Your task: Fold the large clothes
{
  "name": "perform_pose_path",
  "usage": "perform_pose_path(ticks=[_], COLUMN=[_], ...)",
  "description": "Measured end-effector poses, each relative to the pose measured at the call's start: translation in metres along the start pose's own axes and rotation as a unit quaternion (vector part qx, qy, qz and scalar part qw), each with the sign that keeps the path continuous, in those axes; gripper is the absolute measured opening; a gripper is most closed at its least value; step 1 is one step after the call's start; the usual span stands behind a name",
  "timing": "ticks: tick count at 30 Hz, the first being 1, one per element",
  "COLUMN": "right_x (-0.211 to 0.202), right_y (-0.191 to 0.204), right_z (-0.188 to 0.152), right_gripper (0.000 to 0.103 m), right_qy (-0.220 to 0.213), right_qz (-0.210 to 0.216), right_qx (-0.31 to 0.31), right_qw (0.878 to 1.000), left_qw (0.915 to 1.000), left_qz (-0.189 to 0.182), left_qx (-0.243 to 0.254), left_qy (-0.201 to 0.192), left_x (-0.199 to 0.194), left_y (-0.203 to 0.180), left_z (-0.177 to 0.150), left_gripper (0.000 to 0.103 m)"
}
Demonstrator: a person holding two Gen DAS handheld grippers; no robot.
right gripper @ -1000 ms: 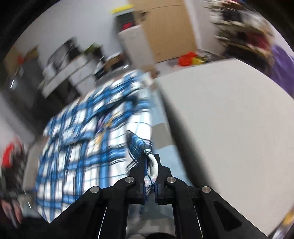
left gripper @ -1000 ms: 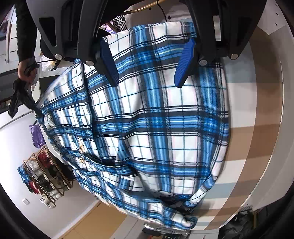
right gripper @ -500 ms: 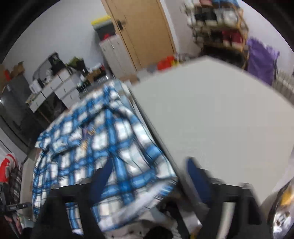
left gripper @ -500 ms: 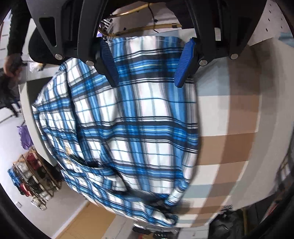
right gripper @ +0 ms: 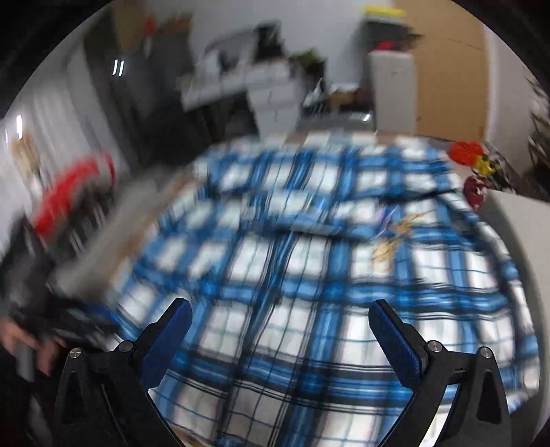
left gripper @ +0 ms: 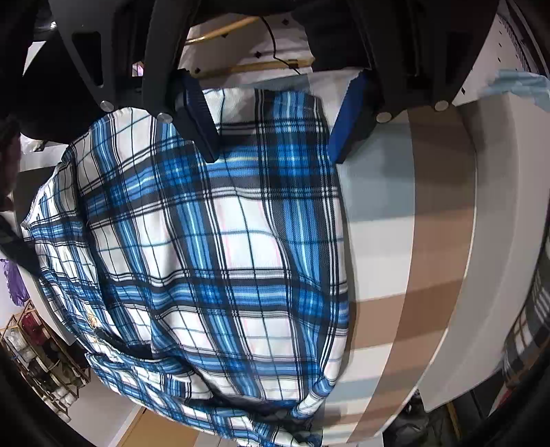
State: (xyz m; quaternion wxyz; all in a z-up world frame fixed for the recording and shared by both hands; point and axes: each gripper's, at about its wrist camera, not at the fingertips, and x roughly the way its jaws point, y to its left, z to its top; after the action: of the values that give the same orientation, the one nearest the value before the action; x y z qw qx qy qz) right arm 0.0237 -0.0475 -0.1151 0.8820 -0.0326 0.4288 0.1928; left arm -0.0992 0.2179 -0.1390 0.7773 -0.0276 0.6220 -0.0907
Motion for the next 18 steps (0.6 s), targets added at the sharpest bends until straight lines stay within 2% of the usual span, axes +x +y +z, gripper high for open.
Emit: perform_pose_path(ticks=[1,4,7,8,11,14,16,17,18], right_x=[0.017,0.038,0.038,0.037,0.032,0.027,0.022,0.022,0.022], right_y=[0.006,0.007,-0.004,-0.008,-0.010,-0.013,-0.013,-0.010,-0.008], right_z=[-0.003,-0.017,-0.028,-0.030,-0.027,-0.025,-0.024,-0.024,-0.023], right_gripper=[0.103,0.103,0.103,0.103,0.103,0.103,0.103,0.103,0.103], right_qy=[0.026,0.040,0.048,0.047,0.040,0.035,0.031,0.030,0.029], right_qz=[-0.004,-0.004,0.031,0.038,0.037,0.054,0.057,0.056,0.055], right_qx=[-0.014,-0.025,0.011,0.023,0.032,0.049,0.049,0.046,0.041], right_qw=[1.000,0.999,0.998,0.998,0.998,0.997,0.997,0.997,0.997], left_qw=[1.0000,0.9995,0.9962,0.9952,0.9954,0.9952,0.9961,0.9963,0.9958], left_qz=[-0.002,-0.024,-0.085,-0.095,-0.092,-0.093,-0.085,-0.082,-0.086], left_qx=[-0.004,-0.021,-0.020,-0.022,-0.027,-0.031,-0.022,-0.021,-0.024], left_qy=[0.000,-0.003,0.001,0.005,0.005,0.004,0.011,0.014,0.021], left_x=[0.000,0.000,0.000,0.001,0.002,0.003,0.003,-0.001,0.000], left_y=[0.000,0.006,0.010,0.012,0.016,0.022,0.021,0.016,0.016], left_z=[0.001,0.003,0.003,0.003,0.003,0.003,0.003,0.001,0.003], left_gripper=[0.061,0.062,0.062,0.062,0.062,0.061,0.055,0.045,0.040])
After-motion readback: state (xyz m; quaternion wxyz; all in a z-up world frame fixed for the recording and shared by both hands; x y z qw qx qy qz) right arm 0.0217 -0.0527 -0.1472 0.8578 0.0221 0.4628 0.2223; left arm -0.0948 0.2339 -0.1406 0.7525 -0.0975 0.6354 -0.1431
